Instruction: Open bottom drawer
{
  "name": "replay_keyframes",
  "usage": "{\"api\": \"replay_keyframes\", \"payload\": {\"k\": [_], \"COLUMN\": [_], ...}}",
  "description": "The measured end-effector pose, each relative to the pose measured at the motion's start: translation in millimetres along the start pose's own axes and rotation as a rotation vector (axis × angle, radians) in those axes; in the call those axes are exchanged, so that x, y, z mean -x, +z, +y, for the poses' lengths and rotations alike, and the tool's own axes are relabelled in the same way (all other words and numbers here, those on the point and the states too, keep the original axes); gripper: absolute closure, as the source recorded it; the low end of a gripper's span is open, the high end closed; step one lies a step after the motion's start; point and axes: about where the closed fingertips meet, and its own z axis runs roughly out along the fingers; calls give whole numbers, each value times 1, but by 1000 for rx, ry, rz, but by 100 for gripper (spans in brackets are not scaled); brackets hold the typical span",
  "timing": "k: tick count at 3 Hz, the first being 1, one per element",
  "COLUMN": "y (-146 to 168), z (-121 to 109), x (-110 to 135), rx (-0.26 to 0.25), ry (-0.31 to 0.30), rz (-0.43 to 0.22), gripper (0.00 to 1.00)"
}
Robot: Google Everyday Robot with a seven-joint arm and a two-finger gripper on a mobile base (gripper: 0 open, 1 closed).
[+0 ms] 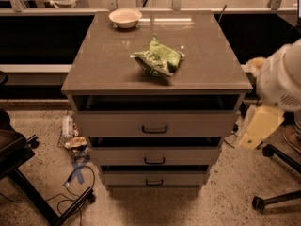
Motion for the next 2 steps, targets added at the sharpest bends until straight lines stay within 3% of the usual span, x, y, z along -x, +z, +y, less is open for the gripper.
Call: {"api": "replay_keyframes", "payload": {"k": [2], "y": [117], "z": [32], "x": [-23], "rx": [-21], "ry": [84], "rz": [-34], "gripper": [0]}}
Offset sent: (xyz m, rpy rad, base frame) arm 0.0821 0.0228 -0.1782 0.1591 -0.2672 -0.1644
